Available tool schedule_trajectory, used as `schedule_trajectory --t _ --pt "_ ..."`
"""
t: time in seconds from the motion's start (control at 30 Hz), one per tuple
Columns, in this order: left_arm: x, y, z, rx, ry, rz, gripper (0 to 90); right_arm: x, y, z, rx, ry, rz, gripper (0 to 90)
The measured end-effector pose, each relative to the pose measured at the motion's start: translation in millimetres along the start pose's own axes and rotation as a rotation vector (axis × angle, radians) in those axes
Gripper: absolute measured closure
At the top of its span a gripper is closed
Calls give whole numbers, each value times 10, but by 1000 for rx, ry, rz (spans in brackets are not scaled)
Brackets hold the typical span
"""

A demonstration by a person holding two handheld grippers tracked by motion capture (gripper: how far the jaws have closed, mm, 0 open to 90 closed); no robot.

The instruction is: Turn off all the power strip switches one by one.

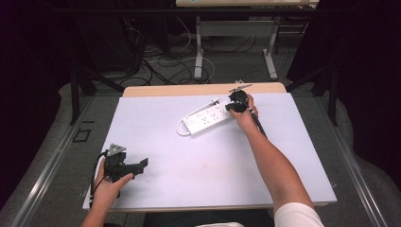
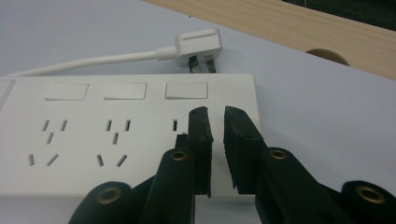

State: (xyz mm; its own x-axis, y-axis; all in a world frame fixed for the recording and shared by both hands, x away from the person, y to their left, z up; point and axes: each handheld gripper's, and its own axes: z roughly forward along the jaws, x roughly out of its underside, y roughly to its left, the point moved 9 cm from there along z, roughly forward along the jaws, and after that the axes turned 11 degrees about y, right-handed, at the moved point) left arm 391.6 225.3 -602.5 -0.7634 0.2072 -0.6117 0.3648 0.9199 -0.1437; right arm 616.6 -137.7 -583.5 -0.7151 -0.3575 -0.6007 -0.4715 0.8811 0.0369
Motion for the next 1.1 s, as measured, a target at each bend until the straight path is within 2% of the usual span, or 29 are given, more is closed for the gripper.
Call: schedule_trajectory --t 0.1,0.17,0.23,0.27,0.47,0.5,0.57,0.67,0.73,0.77,0.93,1.1 --pt "5 4 -8 3 11 1 33 44 29 -42 -19 5 -11 778" --pt "-8 -1 -4 0 -2 2 33 58 39 -73 -22 -4 -17 739" --pt "0 -8 -9 3 14 6 33 88 58 -103 -26 2 -25 693" --pt "-9 -10 2 -1 1 4 33 103 69 -122 -23 1 -30 663" --pt "-8 -23 -6 0 16 19 33 172 154 -259 -20 -31 -74 442" --pt "-22 -29 3 -3 -1 12 33 193 176 -283 -25 -31 -69 422" --pt "-25 -31 2 -5 0 16 33 250 203 -323 -28 -24 -66 363" --pt "-19 -38 -3 -3 12 23 33 361 237 -383 -28 -7 -76 353" --pt "-27 -39 4 -8 4 23 33 439 255 -433 -30 1 -79 344" --pt "-17 -39 -5 -5 21 27 33 474 259 -457 -33 0 -83 334" --pt "-36 -50 13 -8 -1 20 33 628 300 -601 -64 -27 -63 230" --pt "-30 -61 7 -5 15 26 33 768 335 -758 -76 -59 -42 124"
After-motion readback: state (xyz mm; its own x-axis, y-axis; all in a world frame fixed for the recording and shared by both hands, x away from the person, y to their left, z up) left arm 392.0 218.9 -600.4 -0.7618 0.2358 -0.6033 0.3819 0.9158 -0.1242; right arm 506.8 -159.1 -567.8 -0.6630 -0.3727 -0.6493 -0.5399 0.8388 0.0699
